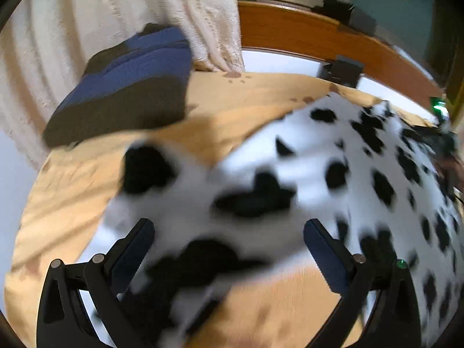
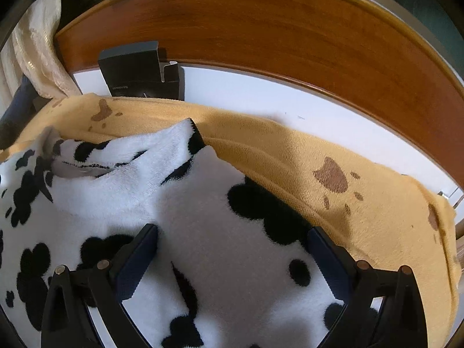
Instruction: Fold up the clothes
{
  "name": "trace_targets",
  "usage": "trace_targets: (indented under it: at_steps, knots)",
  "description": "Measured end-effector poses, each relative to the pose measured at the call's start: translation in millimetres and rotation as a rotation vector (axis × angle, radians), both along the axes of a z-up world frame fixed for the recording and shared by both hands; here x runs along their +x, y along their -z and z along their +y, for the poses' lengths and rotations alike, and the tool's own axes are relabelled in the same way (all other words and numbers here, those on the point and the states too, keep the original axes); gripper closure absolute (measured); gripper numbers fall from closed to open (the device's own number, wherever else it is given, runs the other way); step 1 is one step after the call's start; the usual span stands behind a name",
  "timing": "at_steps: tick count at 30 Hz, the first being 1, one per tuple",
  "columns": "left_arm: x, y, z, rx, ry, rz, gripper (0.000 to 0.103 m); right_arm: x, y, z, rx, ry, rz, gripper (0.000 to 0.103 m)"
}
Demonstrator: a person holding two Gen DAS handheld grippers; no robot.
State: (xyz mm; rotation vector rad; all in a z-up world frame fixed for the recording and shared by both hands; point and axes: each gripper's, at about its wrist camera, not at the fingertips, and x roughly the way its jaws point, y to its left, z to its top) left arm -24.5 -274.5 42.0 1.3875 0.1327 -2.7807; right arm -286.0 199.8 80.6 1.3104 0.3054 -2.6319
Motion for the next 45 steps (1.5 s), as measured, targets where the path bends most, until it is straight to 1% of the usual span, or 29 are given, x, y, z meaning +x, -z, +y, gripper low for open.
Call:
trace_targets:
  at_steps: [1, 3, 6, 8, 10, 12, 14, 17, 21, 23, 24, 25, 26, 27, 29, 31, 34, 35, 36, 37, 38, 39, 42, 45]
  knots:
    - [15, -4, -9, 0.009, -0.025, 0.000, 0.000, 1, 0, 1, -0.001, 0.001, -0.001, 0.001]
    - [53, -9, -45, 0.087, -0.122, 0.003, 0.000, 3, -2, 1, 0.012, 0.001, 0.007, 0.001]
    - [95, -2, -108, 0.336, -0.291, 0.024, 0.000, 7, -4, 1, 0.030, 0.001, 0.019, 0.001]
    - [110, 7, -137, 0.453, -0.392, 0.017, 0.000, 9, -6, 1, 0.037, 0.001, 0.024, 0.001]
    - [118, 17, -156, 0.528, -0.464, 0.013, 0.000, 11, -7, 2, 0.043, 0.001, 0.029, 0.001]
    - [116, 27, -166, 0.599, -0.486, 0.011, 0.000, 13, -9, 1, 0.058, 0.001, 0.038, 0.001]
    - [109, 34, -167, 0.624, -0.501, 0.010, 0.000, 16, -10, 0, 0.075, 0.000, 0.049, 0.001]
    - [93, 32, -167, 0.608, -0.506, 0.026, 0.000, 20, -12, 0, 0.092, 0.000, 0.060, 0.001]
    - [77, 31, -172, 0.592, -0.509, 0.020, 0.002, 22, -15, 5, 0.082, -0.001, 0.056, 0.001]
    - [72, 29, -170, 0.563, -0.491, 0.005, 0.020, 23, -15, 8, 0.062, -0.001, 0.044, 0.001]
    - [69, 27, -169, 0.547, -0.481, -0.003, 0.025, 23, -15, 11, 0.049, -0.001, 0.037, 0.001]
    - [66, 27, -168, 0.546, -0.468, -0.009, 0.039, 21, -13, 3, 0.043, -0.001, 0.033, 0.001]
    - [64, 28, -167, 0.545, -0.458, -0.018, 0.051, 19, -11, -7, 0.039, -0.001, 0.030, 0.001]
    - [62, 29, -166, 0.543, -0.449, -0.027, 0.053, 19, -12, -7, 0.037, -0.001, 0.029, 0.001]
    - [60, 29, -161, 0.528, -0.432, -0.036, 0.053, 7, -8, -8, 0.036, -0.001, 0.028, 0.001]
    - [58, 29, -157, 0.522, -0.410, -0.041, 0.053, 8, -5, -7, 0.035, -0.002, 0.027, 0.001]
    - [55, 32, -151, 0.483, -0.402, -0.064, 0.053, 7, -6, -7, 0.031, -0.002, 0.025, 0.001]
    - [55, 32, -149, 0.470, -0.403, -0.065, 0.055, 7, -6, -6, 0.031, -0.002, 0.025, 0.001]
    - [55, 31, -148, 0.457, -0.405, -0.065, 0.060, 7, -6, -6, 0.030, -0.002, 0.025, 0.001]
    - [57, 32, -150, 0.441, -0.427, -0.069, 0.080, 7, -6, -6, 0.031, -0.002, 0.025, 0.001]
    - [59, 33, -151, 0.424, -0.452, -0.074, 0.087, 7, -6, -6, 0.031, -0.002, 0.025, 0.001]
    - [64, 33, -155, 0.433, -0.475, -0.060, 0.087, 8, -7, -5, 0.032, -0.002, 0.026, 0.001]
    - [78, 20, -165, 0.385, -0.542, 0.010, 0.089, 8, -4, -6, 0.037, -0.002, 0.029, 0.001]
    - [95, -8, -178, 0.299, -0.615, 0.093, 0.090, 8, -5, -6, 0.037, -0.003, 0.029, 0.001]
